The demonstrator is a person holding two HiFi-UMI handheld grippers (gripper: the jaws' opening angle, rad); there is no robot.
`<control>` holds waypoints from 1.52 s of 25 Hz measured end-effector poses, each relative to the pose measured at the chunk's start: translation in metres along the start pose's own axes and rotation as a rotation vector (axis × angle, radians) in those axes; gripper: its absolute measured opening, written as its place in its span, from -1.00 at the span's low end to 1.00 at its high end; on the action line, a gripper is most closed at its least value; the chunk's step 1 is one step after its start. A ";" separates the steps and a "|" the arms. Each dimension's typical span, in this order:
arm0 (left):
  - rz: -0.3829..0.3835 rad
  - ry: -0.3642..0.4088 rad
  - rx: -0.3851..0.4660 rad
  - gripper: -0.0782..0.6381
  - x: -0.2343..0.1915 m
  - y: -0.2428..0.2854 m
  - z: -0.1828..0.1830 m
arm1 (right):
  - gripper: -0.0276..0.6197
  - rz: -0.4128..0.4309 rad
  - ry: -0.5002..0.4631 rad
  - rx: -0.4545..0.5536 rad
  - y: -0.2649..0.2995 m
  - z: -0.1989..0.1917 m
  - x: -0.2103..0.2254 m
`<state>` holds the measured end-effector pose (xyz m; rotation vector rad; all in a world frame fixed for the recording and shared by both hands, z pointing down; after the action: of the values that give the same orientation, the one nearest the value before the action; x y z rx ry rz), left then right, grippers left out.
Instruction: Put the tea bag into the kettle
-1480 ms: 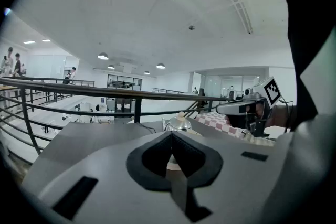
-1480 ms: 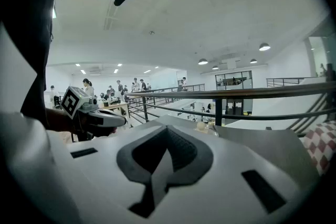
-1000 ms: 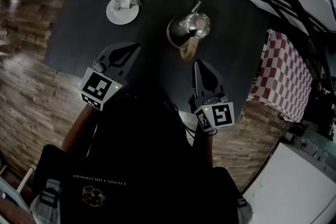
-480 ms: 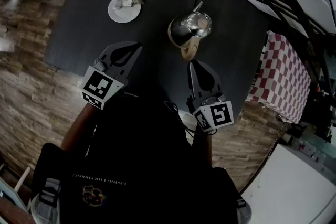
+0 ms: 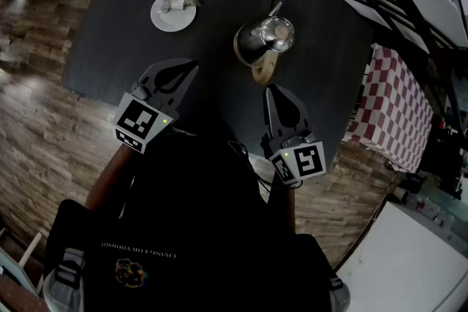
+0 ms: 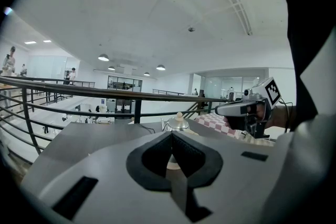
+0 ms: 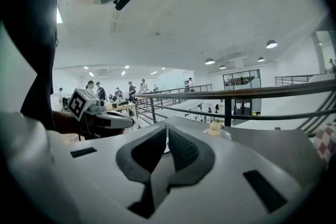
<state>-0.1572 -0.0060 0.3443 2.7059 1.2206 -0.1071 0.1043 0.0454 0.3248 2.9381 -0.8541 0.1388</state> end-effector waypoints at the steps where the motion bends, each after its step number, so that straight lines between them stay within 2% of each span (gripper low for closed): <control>1: 0.001 0.000 0.000 -0.77 0.000 0.000 0.000 | -0.85 0.000 0.001 0.000 0.000 0.000 0.000; 10: 0.007 0.003 -0.003 -0.77 -0.005 0.002 -0.001 | -0.85 -0.008 0.043 0.012 0.002 -0.002 0.005; 18: 0.038 0.020 -0.008 -0.77 -0.027 0.000 -0.003 | -0.85 -0.021 0.033 -0.003 0.007 -0.002 0.002; 25: 0.092 0.058 -0.062 -0.77 -0.072 -0.001 -0.019 | -0.85 -0.037 0.042 -0.025 0.014 -0.004 -0.004; 32: 0.160 0.129 -0.142 -0.76 -0.127 0.002 -0.047 | -0.85 -0.055 0.032 -0.051 0.031 -0.006 -0.020; 38: 0.169 0.169 -0.188 -0.76 -0.162 0.011 -0.068 | -0.85 -0.069 0.024 -0.089 0.047 -0.007 -0.031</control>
<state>-0.2562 -0.1203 0.4346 2.6795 0.9801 0.2495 0.0526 0.0227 0.3309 2.8719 -0.7350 0.1279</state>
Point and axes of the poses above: the fingertips, and each gripper's own axes: y forward along the fingers, x to its right, z out of its top, the point moved 9 cm from there along -y, backward along the fingers, and after that the axes turned 10 degrees about x, right-handed, at the moved point
